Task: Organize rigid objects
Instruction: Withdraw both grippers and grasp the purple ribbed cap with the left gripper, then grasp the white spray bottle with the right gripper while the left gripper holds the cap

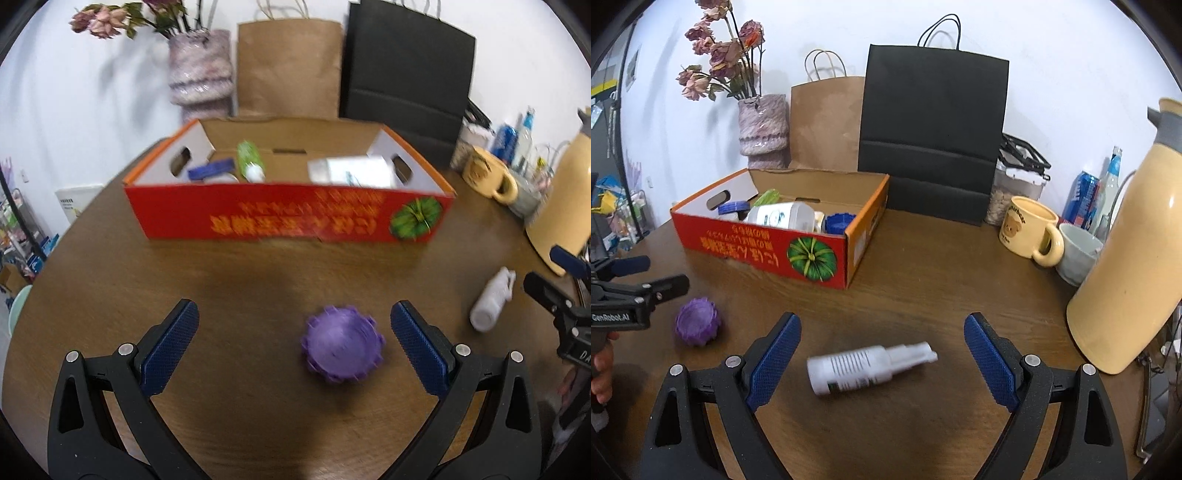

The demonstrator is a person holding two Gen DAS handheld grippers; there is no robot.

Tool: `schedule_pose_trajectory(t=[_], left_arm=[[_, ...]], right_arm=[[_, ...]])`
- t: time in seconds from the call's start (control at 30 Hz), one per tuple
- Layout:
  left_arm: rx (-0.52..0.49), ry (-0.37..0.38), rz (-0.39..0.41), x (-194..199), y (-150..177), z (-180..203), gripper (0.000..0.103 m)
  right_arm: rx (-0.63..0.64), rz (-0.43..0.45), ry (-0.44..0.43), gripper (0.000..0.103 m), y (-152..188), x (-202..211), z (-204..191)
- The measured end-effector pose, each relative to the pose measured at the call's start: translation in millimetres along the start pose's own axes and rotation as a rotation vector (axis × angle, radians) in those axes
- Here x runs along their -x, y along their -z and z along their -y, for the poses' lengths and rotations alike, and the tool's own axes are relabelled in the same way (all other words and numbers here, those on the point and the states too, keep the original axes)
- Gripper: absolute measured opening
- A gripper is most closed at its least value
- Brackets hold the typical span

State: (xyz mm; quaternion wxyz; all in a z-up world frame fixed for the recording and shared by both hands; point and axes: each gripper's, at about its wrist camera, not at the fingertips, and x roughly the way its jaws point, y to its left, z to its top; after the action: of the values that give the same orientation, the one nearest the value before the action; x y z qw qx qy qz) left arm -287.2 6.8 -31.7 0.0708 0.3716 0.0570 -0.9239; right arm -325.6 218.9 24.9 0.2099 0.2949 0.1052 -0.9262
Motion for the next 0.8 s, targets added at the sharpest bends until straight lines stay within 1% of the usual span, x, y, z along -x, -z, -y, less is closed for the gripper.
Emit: schedule_pose_trajectory(t=[0.17, 0.27, 0.37, 0.47, 0.5, 0.53, 0.57, 0.6, 0.7, 0.8], left_arm=[[-0.013, 0.000, -0.043, -5.8, 9.9, 10.8, 0.103], [-0.015, -0.016, -0.058, -11.4, 12.1, 14.3, 0.103], [-0.017, -0.024, -0.077, -19.3, 12.1, 16.8, 0.103], [-0.020, -0.011, -0.103, -27.1, 13.2, 19.2, 0.101], [-0.023, -0.005, -0.104, -27.5, 13.0, 19.9, 0.097], [-0.026, 0.004, -0.103, -27.7, 12.9, 21.5, 0.083], [-0.031, 0.011, -0.104, -27.8, 12.9, 22.6, 0.073], [-0.039, 0.020, -0.109, -28.4, 13.3, 24.1, 0.051], [-0.056, 0.042, -0.112, -26.2, 13.9, 27.0, 0.051], [-0.070, 0.048, -0.097, -21.1, 13.5, 29.8, 0.051]], right_arm=[[0.008, -0.049, -0.019, 0.094, 12.4, -1.4, 12.5], [0.009, -0.067, -0.034, 0.094, 16.4, -2.7, 15.7], [0.012, -0.078, -0.049, 0.094, 17.9, -5.4, 14.3], [0.035, -0.100, -0.067, 0.094, 19.6, -11.0, 8.3], [0.041, -0.106, -0.069, 0.094, 19.8, -12.5, 7.0], [0.048, -0.112, -0.073, 0.094, 20.1, -14.5, 5.1], [0.057, -0.121, -0.076, 0.094, 20.5, -16.9, 2.7], [0.061, -0.125, -0.077, 0.094, 20.7, -18.3, 1.5], [0.074, -0.143, -0.084, 0.094, 20.2, -24.7, -2.3], [0.084, -0.170, -0.093, 0.094, 19.4, -34.3, -4.3]])
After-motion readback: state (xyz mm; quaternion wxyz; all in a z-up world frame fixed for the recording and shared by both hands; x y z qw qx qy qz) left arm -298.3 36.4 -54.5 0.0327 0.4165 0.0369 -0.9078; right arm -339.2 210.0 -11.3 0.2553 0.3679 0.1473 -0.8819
